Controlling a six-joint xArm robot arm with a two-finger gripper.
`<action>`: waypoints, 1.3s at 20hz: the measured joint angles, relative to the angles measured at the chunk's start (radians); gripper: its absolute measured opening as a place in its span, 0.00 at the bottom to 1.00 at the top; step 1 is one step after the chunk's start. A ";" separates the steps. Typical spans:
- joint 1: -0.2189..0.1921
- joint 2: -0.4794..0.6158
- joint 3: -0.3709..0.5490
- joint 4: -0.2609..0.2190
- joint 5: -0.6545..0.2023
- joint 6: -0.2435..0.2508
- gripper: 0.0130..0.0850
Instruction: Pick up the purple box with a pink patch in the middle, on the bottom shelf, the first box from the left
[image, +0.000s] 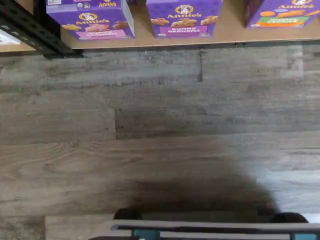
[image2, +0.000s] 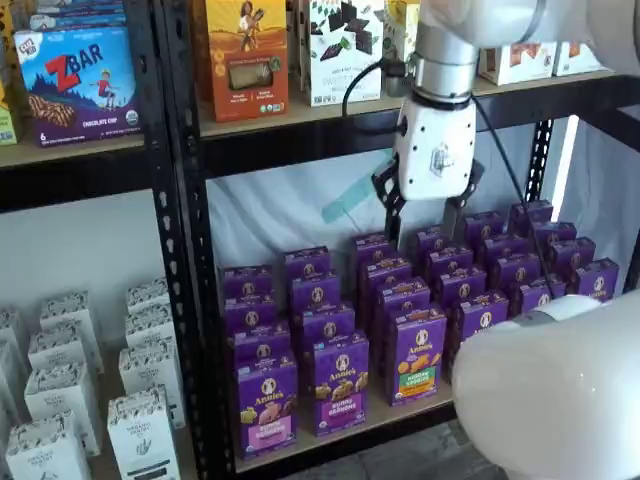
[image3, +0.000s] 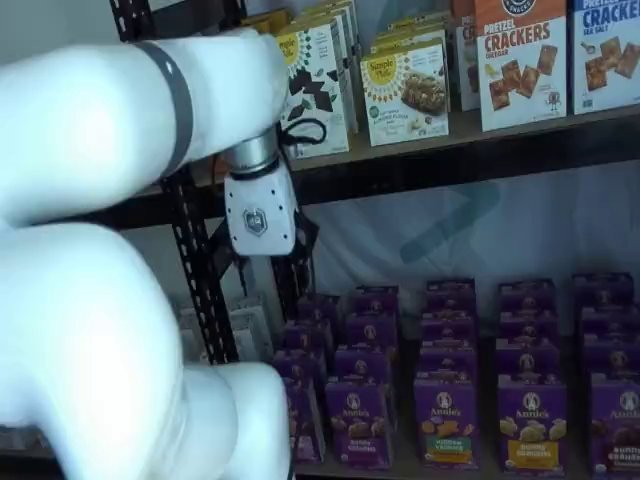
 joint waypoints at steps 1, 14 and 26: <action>0.006 0.006 0.016 -0.001 -0.024 0.005 1.00; 0.080 0.137 0.194 -0.011 -0.346 0.068 1.00; 0.126 0.354 0.280 -0.002 -0.649 0.096 1.00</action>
